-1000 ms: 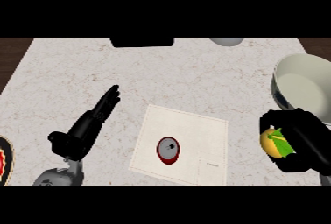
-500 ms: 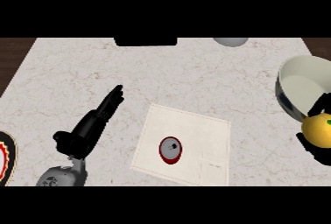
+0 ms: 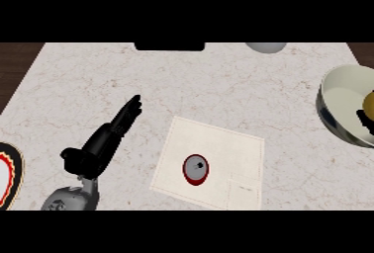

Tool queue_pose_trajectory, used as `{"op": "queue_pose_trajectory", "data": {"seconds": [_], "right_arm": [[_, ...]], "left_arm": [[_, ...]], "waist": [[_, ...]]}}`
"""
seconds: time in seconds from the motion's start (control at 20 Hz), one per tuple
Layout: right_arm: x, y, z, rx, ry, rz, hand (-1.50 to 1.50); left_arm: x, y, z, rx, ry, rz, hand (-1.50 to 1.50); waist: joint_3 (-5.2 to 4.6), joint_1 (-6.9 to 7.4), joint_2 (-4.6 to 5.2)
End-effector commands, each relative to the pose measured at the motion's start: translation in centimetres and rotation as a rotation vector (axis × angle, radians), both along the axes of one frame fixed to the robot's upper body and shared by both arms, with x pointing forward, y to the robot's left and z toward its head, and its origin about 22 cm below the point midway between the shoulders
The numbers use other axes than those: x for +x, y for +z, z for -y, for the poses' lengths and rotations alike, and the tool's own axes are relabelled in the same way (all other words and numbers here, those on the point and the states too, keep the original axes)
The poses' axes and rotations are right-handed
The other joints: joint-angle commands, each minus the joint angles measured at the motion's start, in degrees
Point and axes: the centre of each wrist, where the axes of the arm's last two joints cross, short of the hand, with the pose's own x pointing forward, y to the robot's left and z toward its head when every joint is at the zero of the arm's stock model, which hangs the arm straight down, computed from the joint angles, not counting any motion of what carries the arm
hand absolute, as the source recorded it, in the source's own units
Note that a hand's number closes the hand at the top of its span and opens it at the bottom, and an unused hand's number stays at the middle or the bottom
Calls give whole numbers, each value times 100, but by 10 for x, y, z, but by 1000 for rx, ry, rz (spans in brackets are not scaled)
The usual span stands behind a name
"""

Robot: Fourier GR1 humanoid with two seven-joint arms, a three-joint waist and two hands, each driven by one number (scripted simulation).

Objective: Pick the lemon from the placemat and place it in the bowl

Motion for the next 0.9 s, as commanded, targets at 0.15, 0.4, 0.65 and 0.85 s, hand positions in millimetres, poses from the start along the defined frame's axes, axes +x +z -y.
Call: {"op": "queue_pose_trajectory", "data": {"seconds": [0.15, 0.4, 0.65, 0.85], "right_arm": [[36, -9, 46, -71, -60, -8, 150], [43, -56, 61, -30, -75, -386, 150], [72, -52, 67, 101, 60, -426, -150], [83, -50, 70, 180, 97, -313, -150]], "left_arm": [[-11, -15, 1, -6, -12, -5, 0], [6, -1, 4, -2, -27, 11, 0], [-1, -6, 19, -6, -38, 14, 0], [1, -1, -7, -13, 0, -8, 0]], "waist": [[-3, 4, -5], [3, 126, 40], [7, 153, 40], [4, 100, 22]]}}
